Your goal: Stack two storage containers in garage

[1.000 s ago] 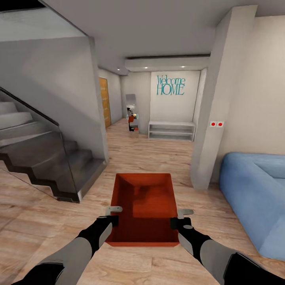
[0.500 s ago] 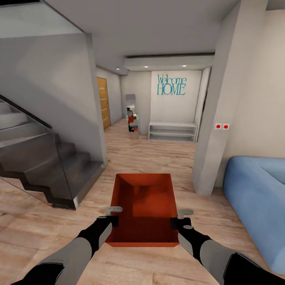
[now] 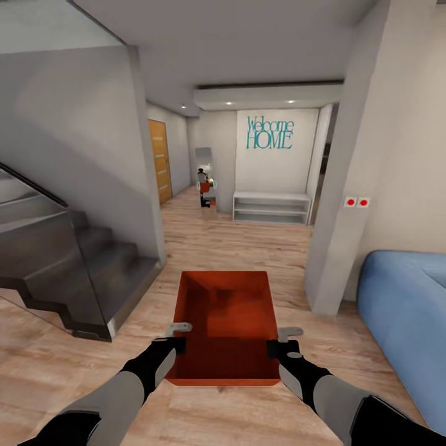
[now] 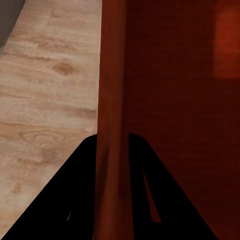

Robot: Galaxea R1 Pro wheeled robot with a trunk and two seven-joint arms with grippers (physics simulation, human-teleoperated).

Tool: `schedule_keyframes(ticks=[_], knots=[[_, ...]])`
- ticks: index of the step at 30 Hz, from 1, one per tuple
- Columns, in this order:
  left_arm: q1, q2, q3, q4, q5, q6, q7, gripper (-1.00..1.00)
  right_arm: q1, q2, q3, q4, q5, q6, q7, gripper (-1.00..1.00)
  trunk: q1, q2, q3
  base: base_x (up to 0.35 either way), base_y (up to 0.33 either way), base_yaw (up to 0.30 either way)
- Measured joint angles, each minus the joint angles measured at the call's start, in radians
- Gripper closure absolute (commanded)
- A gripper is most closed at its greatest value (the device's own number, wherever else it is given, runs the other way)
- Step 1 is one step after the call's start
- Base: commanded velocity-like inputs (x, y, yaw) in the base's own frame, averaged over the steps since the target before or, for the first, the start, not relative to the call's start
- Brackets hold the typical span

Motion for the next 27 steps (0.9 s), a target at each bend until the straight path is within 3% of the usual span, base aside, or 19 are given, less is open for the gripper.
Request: schedule_keyframes(ticks=[4, 27], knots=[[0.000, -0.007, 0.004, 0.000, -0.002, -0.010, 0.007, 1.00, 0.000, -0.011, 0.004, -0.013, 0.001, 0.000, 0.002, 1.00, 0.000, 0.000, 0.000, 0.322, 0.000, 0.000], [0.000, -0.004, 0.001, 0.002, 0.003, -0.011, 0.005, 1.00, 0.000, -0.009, 0.004, -0.012, 0.001, 0.000, 0.000, 1.00, 0.000, 0.000, 0.000, 0.323, 0.000, 0.000]])
